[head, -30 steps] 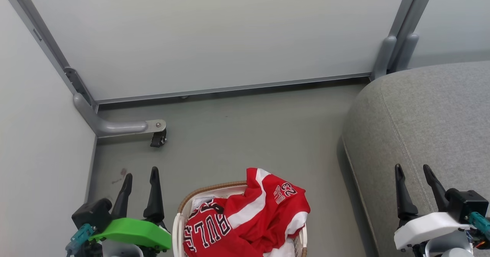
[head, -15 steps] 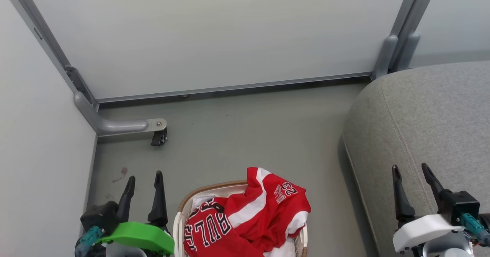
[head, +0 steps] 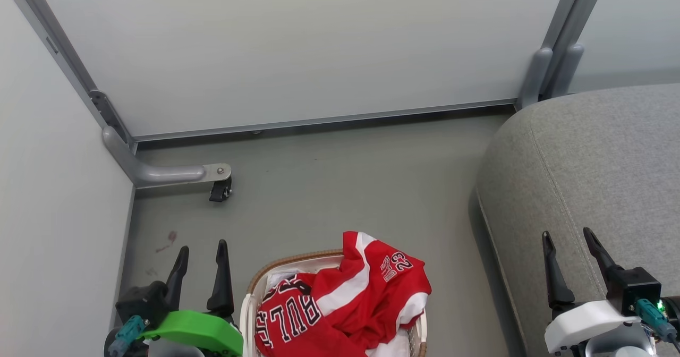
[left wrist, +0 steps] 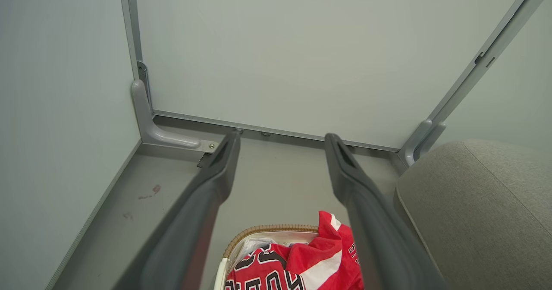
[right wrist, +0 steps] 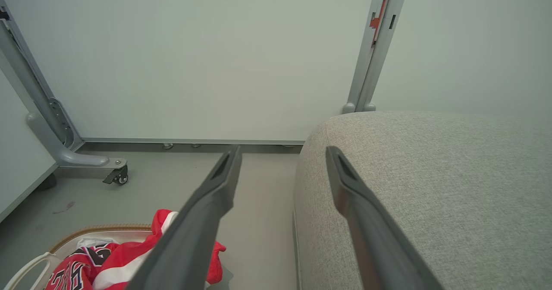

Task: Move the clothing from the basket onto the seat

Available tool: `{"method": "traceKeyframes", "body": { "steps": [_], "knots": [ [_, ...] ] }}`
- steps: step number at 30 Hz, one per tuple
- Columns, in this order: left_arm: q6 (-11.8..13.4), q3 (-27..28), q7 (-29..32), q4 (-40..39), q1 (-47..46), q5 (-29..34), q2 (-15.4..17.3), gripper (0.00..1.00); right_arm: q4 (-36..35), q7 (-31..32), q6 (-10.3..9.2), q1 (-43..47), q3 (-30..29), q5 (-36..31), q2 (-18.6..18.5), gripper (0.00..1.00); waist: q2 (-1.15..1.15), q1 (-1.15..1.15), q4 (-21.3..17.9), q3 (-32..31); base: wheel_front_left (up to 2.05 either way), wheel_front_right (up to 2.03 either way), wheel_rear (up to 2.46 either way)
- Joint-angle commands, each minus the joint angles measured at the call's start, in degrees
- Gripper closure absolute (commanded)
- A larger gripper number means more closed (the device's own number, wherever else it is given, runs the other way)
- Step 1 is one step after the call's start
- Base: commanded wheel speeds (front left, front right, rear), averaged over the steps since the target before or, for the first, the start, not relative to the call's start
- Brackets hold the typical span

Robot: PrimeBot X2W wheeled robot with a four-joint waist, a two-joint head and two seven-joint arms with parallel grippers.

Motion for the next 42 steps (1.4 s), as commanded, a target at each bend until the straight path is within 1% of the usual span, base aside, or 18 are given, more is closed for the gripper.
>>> {"method": "traceKeyframes", "body": {
  "steps": [1, 8, 14, 20, 23, 27, 31, 36, 42],
  "knots": [
    [-0.07, 0.09, -0.04, 0.14, -0.03, -0.06, 0.38, 0.0, -0.08, -0.28, -0.04, 0.58, 0.03, 0.21, -0.36, 0.0, 0.0, 0.0, -0.01, 0.05, 0.0, 0.0, 0.0],
    [-0.22, -0.18, -0.04, 0.25, -0.14, -0.1, 0.38, 0.0, -0.21, -0.28, -0.04, 0.32, -0.05, 0.38, -0.36, 0.0, 0.0, 0.0, -0.11, 0.42, 0.0, 0.0, 0.0],
    [-0.25, -0.49, -0.03, 0.27, -1.87, 0.46, 0.37, 0.0, -0.78, -0.28, -0.04, -0.95, 0.34, 0.72, -0.36, 0.0, 0.0, 0.0, -0.66, 2.43, 0.0, 0.0, 0.0],
    [-0.49, -1.95, -0.02, 1.18, -5.84, 1.15, 0.36, 0.0, -1.2, -0.28, -0.04, -2.83, 0.77, 0.79, -0.35, 0.0, 0.0, 0.0, -1.69, 6.69, 0.0, 0.0, 0.0],
    [-0.65, -3.09, -0.01, 3.21, -8.73, 2.05, 0.35, 0.0, -1.44, -0.28, -0.04, -4.49, 1.27, 1.29, -0.35, 0.0, 0.0, 0.0, -2.58, 9.84, 0.0, 0.0, 0.0],
    [-0.83, -4.03, -0.01, 8.33, -13.42, 3.85, 0.35, 0.0, -1.78, -0.28, -0.05, -7.11, 2.34, 1.86, -0.34, 0.0, 0.0, 0.0, -4.22, 14.74, 0.0, 0.0, 0.0],
    [-1.0, -6.13, -0.01, 14.9, -18.23, 6.97, 0.72, 0.0, -1.96, -0.28, -0.05, -9.81, 3.21, 2.81, -0.33, 0.0, 0.0, 0.0, -6.15, 19.74, 0.0, 0.0, 0.0],
    [-0.99, -10.13, 0.01, 24.85, -24.46, 9.6, 1.37, 0.0, -2.13, -0.27, -0.05, -12.83, 4.95, 3.8, -0.3, 0.0, 0.0, 0.0, -8.55, 25.65, 0.0, 0.0, 0.0],
    [-0.69, -12.36, 1.88, 36.4, -31.78, 10.75, 1.3, 0.0, -2.65, -0.27, -0.05, -16.02, 6.83, 5.57, -0.29, 0.0, 0.0, 0.0, -11.46, 31.6, 0.0, 0.0, 0.0]
  ]
}}
